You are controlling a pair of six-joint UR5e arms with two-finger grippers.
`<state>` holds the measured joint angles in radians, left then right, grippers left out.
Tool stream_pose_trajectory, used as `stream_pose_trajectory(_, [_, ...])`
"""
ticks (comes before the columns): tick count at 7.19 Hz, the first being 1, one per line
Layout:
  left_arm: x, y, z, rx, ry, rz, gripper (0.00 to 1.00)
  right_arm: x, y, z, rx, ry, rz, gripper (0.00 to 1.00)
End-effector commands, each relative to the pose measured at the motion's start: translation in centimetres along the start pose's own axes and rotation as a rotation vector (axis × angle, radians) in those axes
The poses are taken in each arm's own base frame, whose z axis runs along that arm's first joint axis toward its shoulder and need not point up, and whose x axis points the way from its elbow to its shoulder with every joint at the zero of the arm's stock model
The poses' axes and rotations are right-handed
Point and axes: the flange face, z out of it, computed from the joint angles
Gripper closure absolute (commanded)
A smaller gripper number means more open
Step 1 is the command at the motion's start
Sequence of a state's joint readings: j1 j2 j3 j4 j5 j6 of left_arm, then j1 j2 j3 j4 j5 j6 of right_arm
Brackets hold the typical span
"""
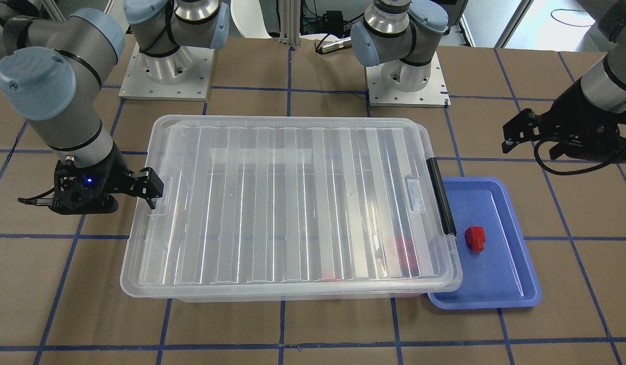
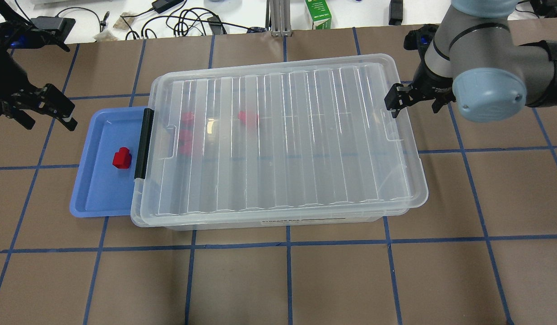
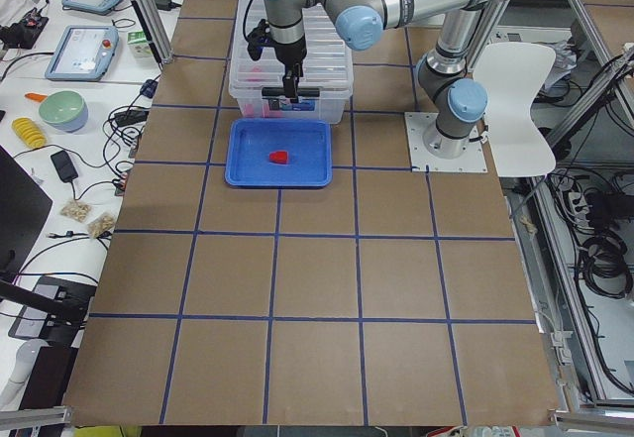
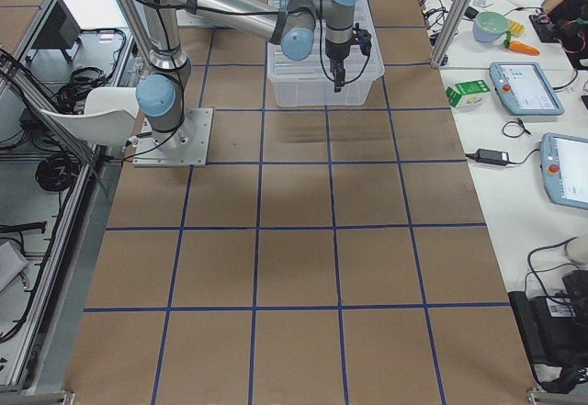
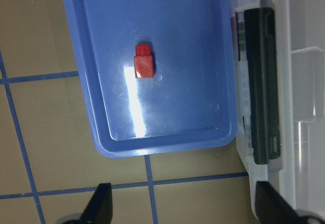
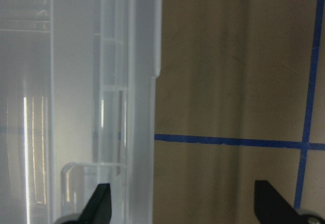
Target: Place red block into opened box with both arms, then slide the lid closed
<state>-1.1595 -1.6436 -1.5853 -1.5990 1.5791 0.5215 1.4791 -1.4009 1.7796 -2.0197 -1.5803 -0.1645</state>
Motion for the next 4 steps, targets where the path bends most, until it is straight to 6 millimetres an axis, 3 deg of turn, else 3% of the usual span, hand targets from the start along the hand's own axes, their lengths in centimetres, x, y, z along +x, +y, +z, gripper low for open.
stream_pose_trajectory(1, [-2.5, -1.1, 2.5, -0.013, 0.048, 0.000, 0.00, 0.1, 0.0, 0.3, 0.005, 0.001, -0.002, 0.00])
stream_pose_trajectory(2, [-3.7, -1.3, 3.5, -0.029, 0.063, -0.030, 0.00, 0.3, -0.1, 0.3, 0.005, 0.002, -0.013, 0.00])
stream_pose_trajectory(3, [-4.7, -2.9, 6.7, -0.042, 0.071, -0.033, 0.00, 1.8, -0.3, 0.3, 0.004, 0.004, 0.010, 0.00])
stream_pose_trajectory(4, [-5.6, -4.3, 10.1, -0.001, 0.040, -0.016, 0.00, 4.8, -0.3, 0.3, 0.005, 0.004, 0.043, 0.00])
